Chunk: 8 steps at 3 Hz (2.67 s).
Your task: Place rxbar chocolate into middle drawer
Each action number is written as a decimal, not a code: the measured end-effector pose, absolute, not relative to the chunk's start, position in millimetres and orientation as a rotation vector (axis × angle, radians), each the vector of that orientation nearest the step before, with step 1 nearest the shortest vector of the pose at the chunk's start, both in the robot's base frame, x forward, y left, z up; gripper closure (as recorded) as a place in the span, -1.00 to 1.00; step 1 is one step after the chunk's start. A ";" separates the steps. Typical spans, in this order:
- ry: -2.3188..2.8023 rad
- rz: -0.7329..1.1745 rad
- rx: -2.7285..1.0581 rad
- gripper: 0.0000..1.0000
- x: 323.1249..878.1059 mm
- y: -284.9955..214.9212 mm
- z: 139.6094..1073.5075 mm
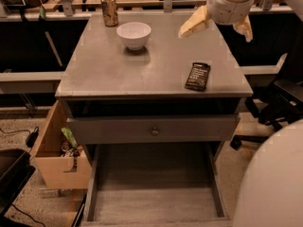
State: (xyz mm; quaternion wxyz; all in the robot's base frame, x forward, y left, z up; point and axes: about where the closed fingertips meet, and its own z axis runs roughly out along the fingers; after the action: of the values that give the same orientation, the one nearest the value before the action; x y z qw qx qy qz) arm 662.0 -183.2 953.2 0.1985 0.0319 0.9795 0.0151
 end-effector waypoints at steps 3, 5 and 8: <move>2.806 -0.004 0.292 -1.00 689.6 -179.9 906.1; 2.860 -0.096 0.446 -1.00 701.7 -196.3 873.4; 2.978 -0.165 0.342 -1.00 659.0 -197.1 841.6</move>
Offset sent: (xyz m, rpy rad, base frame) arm 0.0257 0.0028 -0.0420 0.0125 0.0766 -0.1381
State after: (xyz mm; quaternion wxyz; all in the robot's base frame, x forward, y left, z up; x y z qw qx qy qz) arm 659.0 -197.1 841.6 0.0699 0.1137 0.9895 -0.0549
